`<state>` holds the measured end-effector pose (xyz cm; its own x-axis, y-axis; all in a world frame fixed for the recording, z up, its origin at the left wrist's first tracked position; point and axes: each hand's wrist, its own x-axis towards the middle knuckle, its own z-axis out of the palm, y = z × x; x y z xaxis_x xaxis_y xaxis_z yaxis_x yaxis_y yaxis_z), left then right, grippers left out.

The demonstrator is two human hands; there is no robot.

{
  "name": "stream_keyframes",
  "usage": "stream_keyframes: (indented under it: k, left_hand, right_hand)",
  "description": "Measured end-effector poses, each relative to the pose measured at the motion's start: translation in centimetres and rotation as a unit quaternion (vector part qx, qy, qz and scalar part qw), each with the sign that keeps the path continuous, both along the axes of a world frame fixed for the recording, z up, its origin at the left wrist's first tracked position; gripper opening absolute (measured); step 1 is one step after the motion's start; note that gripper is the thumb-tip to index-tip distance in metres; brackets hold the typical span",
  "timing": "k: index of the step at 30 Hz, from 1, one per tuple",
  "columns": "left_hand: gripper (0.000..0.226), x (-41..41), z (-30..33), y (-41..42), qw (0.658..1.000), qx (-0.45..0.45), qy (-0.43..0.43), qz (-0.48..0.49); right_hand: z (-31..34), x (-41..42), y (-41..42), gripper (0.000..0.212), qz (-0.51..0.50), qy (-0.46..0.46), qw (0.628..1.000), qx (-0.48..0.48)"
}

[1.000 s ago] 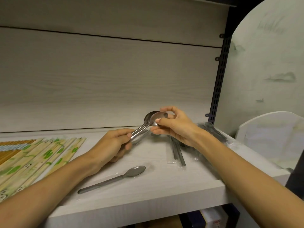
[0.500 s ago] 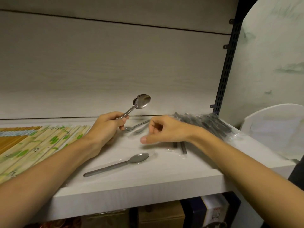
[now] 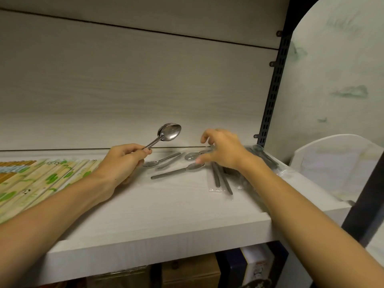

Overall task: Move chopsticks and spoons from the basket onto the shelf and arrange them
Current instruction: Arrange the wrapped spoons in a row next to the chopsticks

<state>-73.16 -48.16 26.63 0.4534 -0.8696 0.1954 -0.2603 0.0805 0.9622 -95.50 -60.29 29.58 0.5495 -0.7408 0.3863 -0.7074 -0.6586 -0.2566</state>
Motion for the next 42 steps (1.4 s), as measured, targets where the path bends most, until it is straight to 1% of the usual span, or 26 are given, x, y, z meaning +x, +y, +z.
stream_keyframes:
  k: [2, 4, 6, 7, 9, 13, 15, 16, 17, 18, 19, 21, 23, 24, 27, 30, 31, 32, 34, 35, 36, 38, 42]
  left_hand:
    - [0.013, -0.1, -0.2, 0.0, 1.0, 0.002, -0.003, -0.01]
    - [0.013, -0.3, -0.4, 0.0, 1.0, 0.004, 0.0, -0.03]
    - [0.015, -0.5, -0.6, -0.1, 0.999, 0.002, 0.001, -0.054]
    - [0.017, -0.5, -0.7, -0.2, 0.998, 0.001, -0.001, -0.062]
    - [0.02, -0.5, -0.9, -0.5, 0.997, 0.002, -0.015, -0.071]
    - [0.024, -0.1, -0.8, -0.9, 0.997, 0.008, -0.017, -0.077]
    - [0.023, -0.2, -0.7, -1.0, 0.997, 0.008, -0.006, -0.078]
    - [0.023, -0.3, -0.6, -1.0, 0.997, 0.008, -0.003, -0.079]
    - [0.023, -0.4, -0.6, -1.0, 0.997, 0.008, -0.002, -0.08]
    - [0.023, -0.4, -0.6, -1.0, 0.997, 0.009, -0.001, -0.08]
    - [0.023, -0.4, -0.6, -1.0, 0.997, 0.009, 0.0, -0.079]
    - [0.024, -0.3, -0.5, -1.0, 0.997, 0.01, -0.001, -0.078]
    - [0.024, -0.2, -0.5, -1.0, 0.997, 0.01, -0.003, -0.078]
    - [0.024, -0.2, -0.5, -1.0, 0.997, 0.01, -0.003, -0.077]
    - [0.023, -0.2, -0.5, -0.9, 0.997, 0.009, 0.002, -0.072]
    - [0.022, -0.3, -0.3, -0.8, 0.998, 0.004, 0.006, -0.062]
    - [0.022, -0.3, -0.3, -0.8, 0.998, 0.002, 0.009, -0.058]
    - [0.021, -0.4, -0.2, -0.7, 0.999, 0.0, 0.011, -0.052]
    - [0.021, -0.4, 0.0, -0.7, 0.999, -0.005, 0.014, -0.037]
    - [0.021, -0.4, 0.1, -0.7, 0.999, -0.01, 0.017, -0.03]
    - [0.021, -0.3, 0.1, -0.6, 0.999, -0.017, 0.02, -0.023]
    - [0.021, -0.1, 0.4, -0.6, 0.999, -0.03, 0.032, -0.008]
    - [0.02, 0.5, 0.9, -0.6, 0.995, -0.041, 0.085, 0.011]
  right_hand:
    - [0.2, -0.7, -1.1, 0.041, -0.038, -0.076, 0.996, 0.015]
    - [0.2, -1.3, -2.7, 0.02, -0.08, -0.154, 0.985, 0.024]
    - [0.4, -1.5, -4.2, 0.005, -0.118, -0.196, 0.973, 0.03]
    - [0.5, -1.4, -4.8, 0.003, -0.128, -0.201, 0.97, 0.037]
    - [0.6, -0.8, -5.9, 0.007, -0.136, -0.176, 0.973, 0.056]
    - [0.4, 1.1, -7.3, 0.01, -0.16, -0.054, 0.982, 0.08]
    - [-0.1, 1.6, -7.7, 0.032, -0.193, -0.017, 0.976, 0.097]
    - [-0.4, 1.7, -7.6, 0.041, -0.211, 0.004, 0.972, 0.106]
    - [-0.7, 1.8, -7.6, 0.044, -0.221, 0.015, 0.969, 0.114]
    - [-0.8, 1.8, -7.6, 0.043, -0.224, 0.007, 0.966, 0.128]
    - [-0.8, 1.7, -7.8, 0.038, -0.214, -0.025, 0.966, 0.143]
    - [-0.5, 1.3, -7.9, 0.027, -0.169, -0.16, 0.954, 0.191]
    - [0.3, 0.9, -7.5, 0.022, -0.12, -0.291, 0.92, 0.233]
    - [0.8, 0.8, -7.2, 0.024, -0.096, -0.336, 0.904, 0.246]
    - [2.7, 0.6, -5.9, 0.03, -0.039, -0.435, 0.866, 0.243]
    - [4.3, 0.1, -5.0, 0.023, 0.004, -0.504, 0.838, 0.212]
    - [4.6, -0.2, -4.7, 0.02, 0.022, -0.53, 0.82, 0.216]
    - [4.8, -0.3, -4.7, 0.019, 0.041, -0.562, 0.794, 0.229]
    - [5.0, -0.4, -4.6, 0.019, 0.073, -0.628, 0.726, 0.272]
    - [5.0, -0.3, -4.5, 0.018, 0.079, -0.649, 0.696, 0.295]
    - [4.9, -0.2, -4.3, 0.015, 0.082, -0.66, 0.675, 0.318]
    - [4.8, 0.4, -3.4, 0.011, 0.09, -0.664, 0.645, 0.367]
    - [5.0, 2.3, -1.0, 0.012, 0.106, -0.665, 0.577, 0.463]
